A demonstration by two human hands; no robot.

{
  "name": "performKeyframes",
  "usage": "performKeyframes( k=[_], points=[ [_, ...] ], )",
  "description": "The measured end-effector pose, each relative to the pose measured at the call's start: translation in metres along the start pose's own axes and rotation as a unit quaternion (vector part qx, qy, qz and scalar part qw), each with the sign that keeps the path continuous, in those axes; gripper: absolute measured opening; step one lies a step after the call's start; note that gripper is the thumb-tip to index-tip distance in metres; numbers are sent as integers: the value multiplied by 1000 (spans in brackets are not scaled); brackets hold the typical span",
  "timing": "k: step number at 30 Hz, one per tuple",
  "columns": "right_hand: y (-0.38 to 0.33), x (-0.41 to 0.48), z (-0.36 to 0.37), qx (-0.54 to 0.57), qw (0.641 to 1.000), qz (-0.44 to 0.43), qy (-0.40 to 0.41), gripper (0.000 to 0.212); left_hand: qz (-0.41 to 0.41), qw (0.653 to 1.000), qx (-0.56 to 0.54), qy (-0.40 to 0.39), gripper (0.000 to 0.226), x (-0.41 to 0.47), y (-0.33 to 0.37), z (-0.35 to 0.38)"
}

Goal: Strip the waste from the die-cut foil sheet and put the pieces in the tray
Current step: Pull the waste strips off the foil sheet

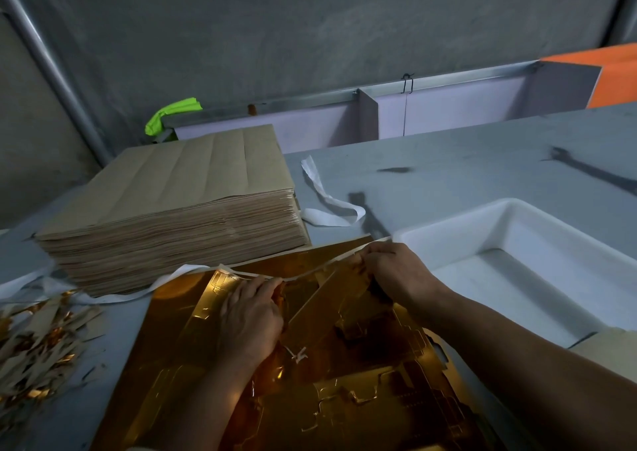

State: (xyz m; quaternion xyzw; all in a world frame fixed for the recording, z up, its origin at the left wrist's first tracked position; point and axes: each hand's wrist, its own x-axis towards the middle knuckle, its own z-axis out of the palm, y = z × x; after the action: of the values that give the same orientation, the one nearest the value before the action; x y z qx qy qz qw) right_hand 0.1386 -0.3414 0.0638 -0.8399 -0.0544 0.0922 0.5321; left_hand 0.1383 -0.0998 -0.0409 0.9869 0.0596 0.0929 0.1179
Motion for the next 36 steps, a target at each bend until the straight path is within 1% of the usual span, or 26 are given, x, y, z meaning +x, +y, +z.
performKeyframes(
  k=[1, 4, 7, 10, 12, 15, 17, 20, 22, 26, 28, 30, 33, 36],
  points=[
    [0, -1, 0, -5, 1000, 1, -3, 29, -1, 1000, -9, 3, 50, 0, 0, -1],
    [-1, -2, 1, 35, 999, 30, -13, 20, -15, 999, -28, -5, 47, 0, 2, -5],
    [-3, -4, 3, 49, 998, 28, -20, 22, -29, 998, -51, -11, 44, 1, 5, -11],
    [-3, -4, 2, 62, 998, 28, -14, 22, -50, 991, -123, -7, 38, -1, 4, -17],
    [-1, -3, 2, 65, 997, 30, -11, 21, -80, 973, -215, -13, 34, -1, 5, -22],
    [1, -2, 2, 66, 997, 29, -9, 17, -145, 919, -367, -6, 26, 1, 8, -32],
    [2, -1, 2, 58, 998, 27, -7, 16, -161, 892, -421, -3, 25, 1, 11, -40],
    [3, 0, 2, 37, 999, 19, -4, 19, -136, 885, -445, -2, 34, 1, 14, -53],
    [3, 0, 2, 29, 999, 11, -6, 20, -118, 886, -448, -13, 34, 1, 18, -63],
    [2, 0, 2, 22, 1000, 7, -13, 20, -83, 889, -439, -101, 19, -1, 25, -75],
    [2, 0, 2, 21, 1000, 9, -14, 20, -68, 895, -421, -126, 11, -2, 29, -76],
    [2, -1, 2, 25, 1000, 13, -14, 20, -63, 900, -412, -128, 13, -3, 32, -75],
    [1, -1, 3, 47, 999, 18, -11, 18, -63, 893, -427, -127, 17, -6, 32, -77],
    [1, -2, 3, 54, 998, 30, -12, 19, -57, 886, -442, -126, 17, -9, 33, -80]
  ],
)
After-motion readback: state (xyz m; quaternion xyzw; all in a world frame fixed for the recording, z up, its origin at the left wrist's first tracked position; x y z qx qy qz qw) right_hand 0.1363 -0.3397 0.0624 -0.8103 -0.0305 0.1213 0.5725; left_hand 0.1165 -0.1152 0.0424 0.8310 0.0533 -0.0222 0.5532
